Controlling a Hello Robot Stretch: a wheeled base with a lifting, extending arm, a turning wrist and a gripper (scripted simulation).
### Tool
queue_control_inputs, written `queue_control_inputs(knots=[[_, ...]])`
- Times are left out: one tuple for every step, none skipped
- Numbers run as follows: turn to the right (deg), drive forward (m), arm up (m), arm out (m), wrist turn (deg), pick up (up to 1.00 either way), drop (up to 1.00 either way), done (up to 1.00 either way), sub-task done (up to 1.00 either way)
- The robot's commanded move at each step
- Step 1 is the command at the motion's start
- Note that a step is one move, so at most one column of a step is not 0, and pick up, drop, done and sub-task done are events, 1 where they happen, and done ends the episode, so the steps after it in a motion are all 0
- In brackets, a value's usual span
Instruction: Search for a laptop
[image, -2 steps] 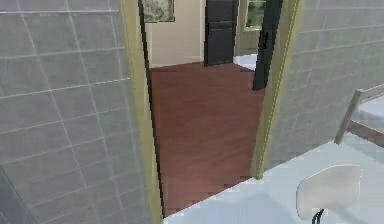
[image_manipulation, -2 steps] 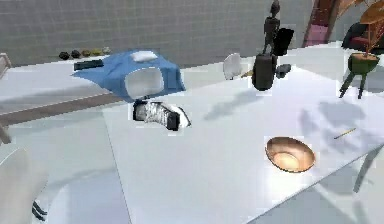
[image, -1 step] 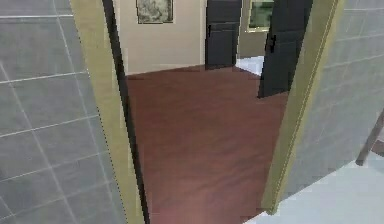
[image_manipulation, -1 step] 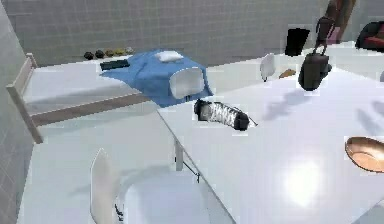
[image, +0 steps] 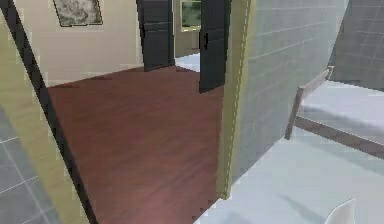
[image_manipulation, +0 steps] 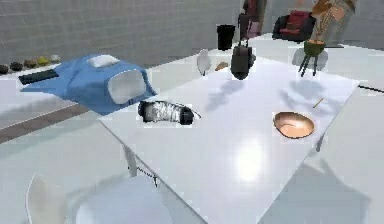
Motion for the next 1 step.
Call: queue_control_inputs(knots=[[0.0,0.60,0.00,0.00,0.0,0.00,0.00,0.00,0.00]])
